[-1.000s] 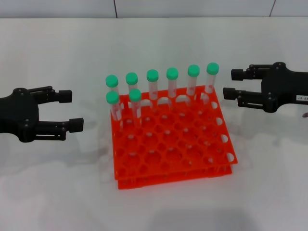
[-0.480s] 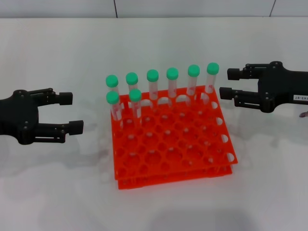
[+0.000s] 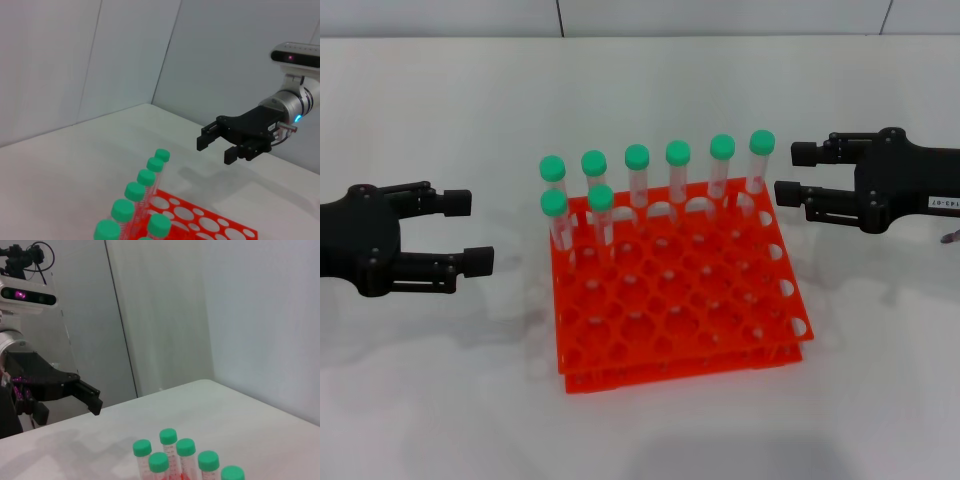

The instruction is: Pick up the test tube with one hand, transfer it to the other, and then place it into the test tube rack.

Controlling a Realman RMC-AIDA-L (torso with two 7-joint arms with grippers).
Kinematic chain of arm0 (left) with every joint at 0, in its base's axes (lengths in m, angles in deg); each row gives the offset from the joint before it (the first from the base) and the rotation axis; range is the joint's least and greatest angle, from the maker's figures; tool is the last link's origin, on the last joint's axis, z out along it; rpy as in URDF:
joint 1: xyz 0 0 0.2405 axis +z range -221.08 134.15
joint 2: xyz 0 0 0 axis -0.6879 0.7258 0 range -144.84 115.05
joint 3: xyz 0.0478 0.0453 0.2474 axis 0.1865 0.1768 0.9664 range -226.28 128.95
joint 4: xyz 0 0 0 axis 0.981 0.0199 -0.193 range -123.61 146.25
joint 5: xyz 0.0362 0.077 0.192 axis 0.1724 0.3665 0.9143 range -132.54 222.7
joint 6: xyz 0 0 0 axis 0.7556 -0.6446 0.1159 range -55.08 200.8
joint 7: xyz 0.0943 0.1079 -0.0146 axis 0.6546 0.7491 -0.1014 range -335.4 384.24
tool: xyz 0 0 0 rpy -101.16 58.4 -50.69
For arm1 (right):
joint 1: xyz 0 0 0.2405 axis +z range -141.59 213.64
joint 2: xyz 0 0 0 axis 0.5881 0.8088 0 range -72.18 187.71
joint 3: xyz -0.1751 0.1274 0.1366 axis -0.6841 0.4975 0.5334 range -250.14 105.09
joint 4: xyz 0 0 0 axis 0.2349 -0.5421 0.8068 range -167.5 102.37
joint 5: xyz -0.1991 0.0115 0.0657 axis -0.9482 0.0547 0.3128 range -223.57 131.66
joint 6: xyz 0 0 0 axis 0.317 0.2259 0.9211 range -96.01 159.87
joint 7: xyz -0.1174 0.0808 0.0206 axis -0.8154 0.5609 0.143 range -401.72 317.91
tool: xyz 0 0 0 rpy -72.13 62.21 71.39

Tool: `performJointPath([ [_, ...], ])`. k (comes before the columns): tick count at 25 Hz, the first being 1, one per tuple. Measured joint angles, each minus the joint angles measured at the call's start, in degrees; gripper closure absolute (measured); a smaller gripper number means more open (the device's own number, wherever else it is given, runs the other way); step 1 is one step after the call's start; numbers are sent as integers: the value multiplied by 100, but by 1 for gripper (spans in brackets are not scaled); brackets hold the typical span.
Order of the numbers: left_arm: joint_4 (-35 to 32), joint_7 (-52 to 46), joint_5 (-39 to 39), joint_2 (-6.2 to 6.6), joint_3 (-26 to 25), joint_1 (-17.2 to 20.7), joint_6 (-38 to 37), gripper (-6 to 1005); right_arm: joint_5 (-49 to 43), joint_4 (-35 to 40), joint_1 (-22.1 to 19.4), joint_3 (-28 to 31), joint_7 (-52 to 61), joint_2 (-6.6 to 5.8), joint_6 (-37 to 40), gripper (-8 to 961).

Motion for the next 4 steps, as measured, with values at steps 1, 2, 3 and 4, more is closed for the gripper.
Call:
performJointPath([
  [1, -2, -3, 0, 2, 0, 0, 0, 111, 0, -1, 0, 1, 2, 0, 0, 411],
  [2, -2, -4, 0, 4, -1, -3, 0, 111, 0, -2, -2, 3, 3, 0, 0, 411],
  [3, -2, -5, 0, 6, -4, -8, 0, 111, 0, -2, -4, 5, 3, 0, 0, 410],
  [4, -2, -5, 0, 6, -4, -8, 0, 111, 0, -3, -7, 8, 4, 0, 0, 410],
])
